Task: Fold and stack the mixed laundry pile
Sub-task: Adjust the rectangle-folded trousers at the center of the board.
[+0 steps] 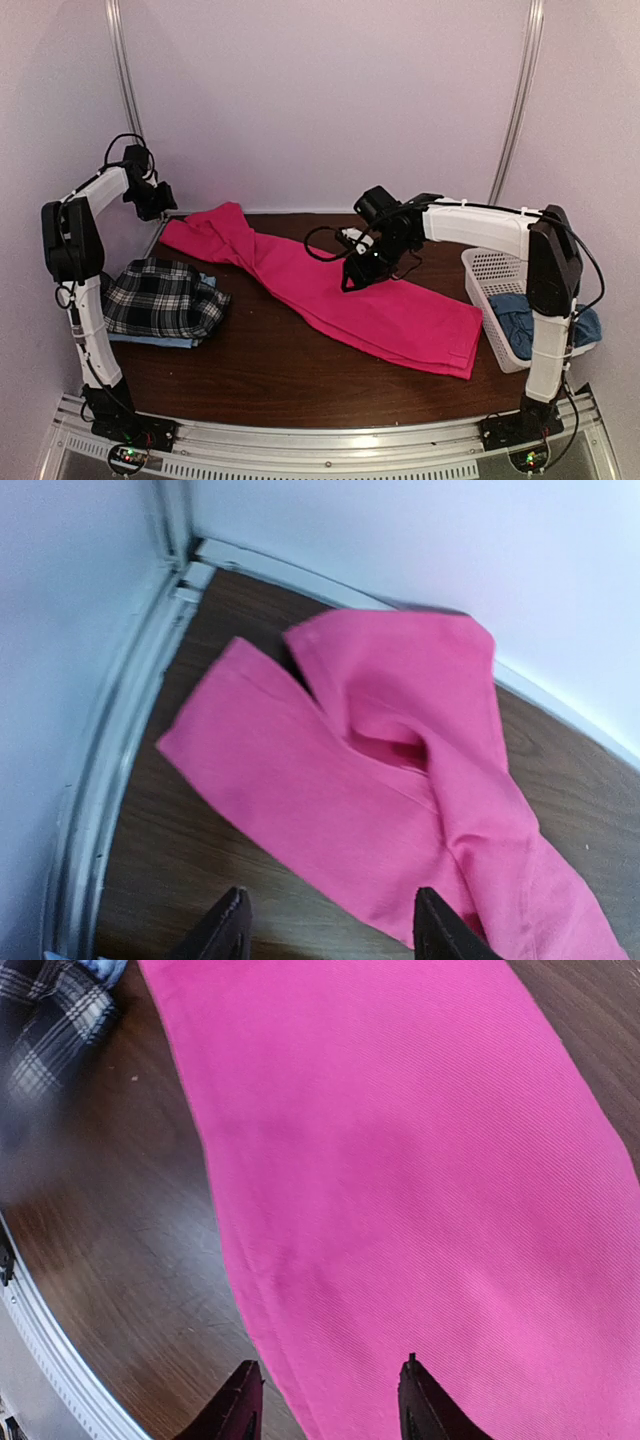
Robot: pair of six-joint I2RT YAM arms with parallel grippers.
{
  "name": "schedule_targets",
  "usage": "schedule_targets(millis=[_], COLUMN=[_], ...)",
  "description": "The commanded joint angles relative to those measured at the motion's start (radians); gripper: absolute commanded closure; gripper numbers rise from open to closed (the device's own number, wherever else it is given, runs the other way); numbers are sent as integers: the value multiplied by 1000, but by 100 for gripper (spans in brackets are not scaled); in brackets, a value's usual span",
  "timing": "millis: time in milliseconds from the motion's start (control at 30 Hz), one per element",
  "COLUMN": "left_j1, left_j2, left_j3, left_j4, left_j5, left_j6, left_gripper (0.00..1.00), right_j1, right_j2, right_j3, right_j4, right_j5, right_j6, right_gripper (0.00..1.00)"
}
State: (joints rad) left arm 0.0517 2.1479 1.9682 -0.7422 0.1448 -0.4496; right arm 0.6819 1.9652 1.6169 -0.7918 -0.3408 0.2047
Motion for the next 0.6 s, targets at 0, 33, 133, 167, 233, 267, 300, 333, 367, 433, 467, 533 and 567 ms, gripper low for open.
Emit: schedule_targets(millis=[0,33,133,167,233,267,300,333,367,433,467,533,567], left_j1=[55,60,65,65,65,65,65,65,65,65,65,65,65], left_j2=[33,50,82,92,117,129,140,150,164,195,215,245,258], left_j3=[-29,-27,-24,-25,-17,-16,-16,-17,-15,-4,4,16,21], left_j4=[-41,-42,-34,-27,-16,-5,6,18,27,32,33,35,35], left_j5=[-15,-7,-23,-34,-51,-52,-56,-59,-61,-63,-59,-56,-55], left_j6=[-68,-77,-105,-114,-120,-119,-121,-122,-125,-132,-135,-149,-155], left_gripper=[44,44,44,44,44,43,43,42,40,29,28,27,27], right_j1=[41,56,90,100,119,128,136,142,147,158,163,171,175], right_j2=[66,86,145,161,187,199,213,223,231,247,253,266,274], right_j3=[85,109,177,189,199,204,204,202,201,199,197,192,189], right_j4=[-2,-12,-42,-45,-44,-47,-48,-47,-46,-47,-46,-47,-51], right_j5=[-53,-61,-66,-63,-54,-46,-33,-29,-20,-9,-2,15,27], right_j6=[-48,-58,-83,-87,-91,-89,-86,-83,-81,-78,-78,-80,-82], right_gripper=[51,50,48,47,46,45,44,43,42,40,39,37,36])
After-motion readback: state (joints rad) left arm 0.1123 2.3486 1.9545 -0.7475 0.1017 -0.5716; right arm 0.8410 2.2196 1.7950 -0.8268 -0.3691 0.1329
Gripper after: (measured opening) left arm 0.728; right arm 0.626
